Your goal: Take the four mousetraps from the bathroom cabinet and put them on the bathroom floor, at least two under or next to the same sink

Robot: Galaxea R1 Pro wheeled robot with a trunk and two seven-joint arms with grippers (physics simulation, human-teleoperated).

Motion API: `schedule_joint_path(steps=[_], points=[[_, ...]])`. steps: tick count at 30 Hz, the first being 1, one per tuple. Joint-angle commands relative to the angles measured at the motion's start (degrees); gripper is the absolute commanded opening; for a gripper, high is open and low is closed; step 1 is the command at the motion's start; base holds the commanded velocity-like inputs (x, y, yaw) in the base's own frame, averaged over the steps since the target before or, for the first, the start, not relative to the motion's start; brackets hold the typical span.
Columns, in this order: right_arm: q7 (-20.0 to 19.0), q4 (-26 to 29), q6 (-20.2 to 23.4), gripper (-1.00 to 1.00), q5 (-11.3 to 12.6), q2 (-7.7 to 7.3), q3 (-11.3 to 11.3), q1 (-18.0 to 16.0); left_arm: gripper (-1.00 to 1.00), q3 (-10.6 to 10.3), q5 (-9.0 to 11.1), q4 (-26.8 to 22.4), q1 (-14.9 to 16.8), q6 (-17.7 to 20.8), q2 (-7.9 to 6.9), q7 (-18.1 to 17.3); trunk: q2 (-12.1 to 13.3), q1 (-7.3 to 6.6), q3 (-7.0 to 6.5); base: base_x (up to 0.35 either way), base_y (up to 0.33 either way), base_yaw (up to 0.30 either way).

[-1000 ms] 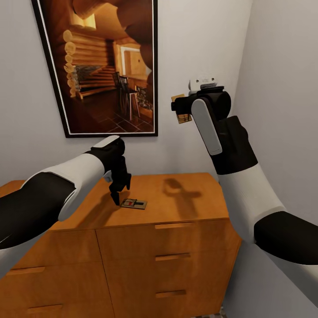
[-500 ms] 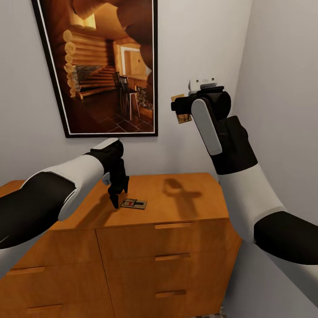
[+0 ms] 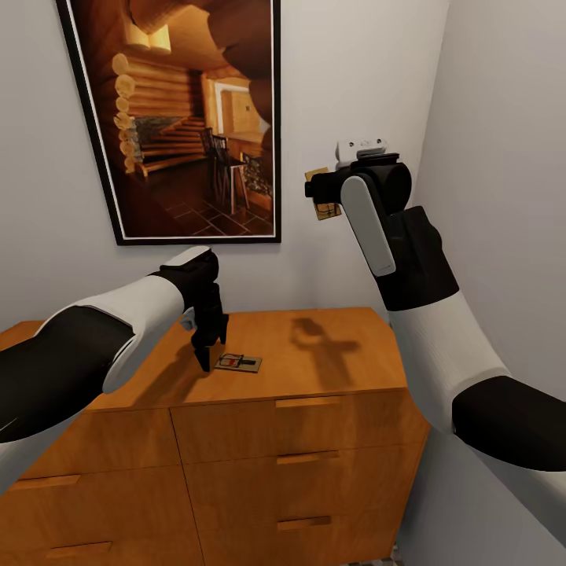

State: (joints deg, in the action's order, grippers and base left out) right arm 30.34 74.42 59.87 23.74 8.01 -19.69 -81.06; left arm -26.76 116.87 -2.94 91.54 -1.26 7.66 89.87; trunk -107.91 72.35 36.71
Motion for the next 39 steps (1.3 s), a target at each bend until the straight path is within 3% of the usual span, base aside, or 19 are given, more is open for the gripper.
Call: schedule_joint_path(steps=[1, 39], points=[[0.7, 0.0, 0.1, -1.00, 0.7, -0.01, -0.1, -0.1, 1.00, -0.5, 0.5, 0.0, 0.0, -0.1, -0.01, 0.1, 0.0, -0.01, 0.07, 0.000, 0.000, 0.000], [0.7, 0.0, 0.1, -1.00, 0.6, -0.02, 0.0, -0.1, 1.00, -0.4, 0.4, -0.7, 0.0, -0.1, 0.26, 0.1, 0.0, -0.01, 0.07, 0.012, 0.011, 0.000]])
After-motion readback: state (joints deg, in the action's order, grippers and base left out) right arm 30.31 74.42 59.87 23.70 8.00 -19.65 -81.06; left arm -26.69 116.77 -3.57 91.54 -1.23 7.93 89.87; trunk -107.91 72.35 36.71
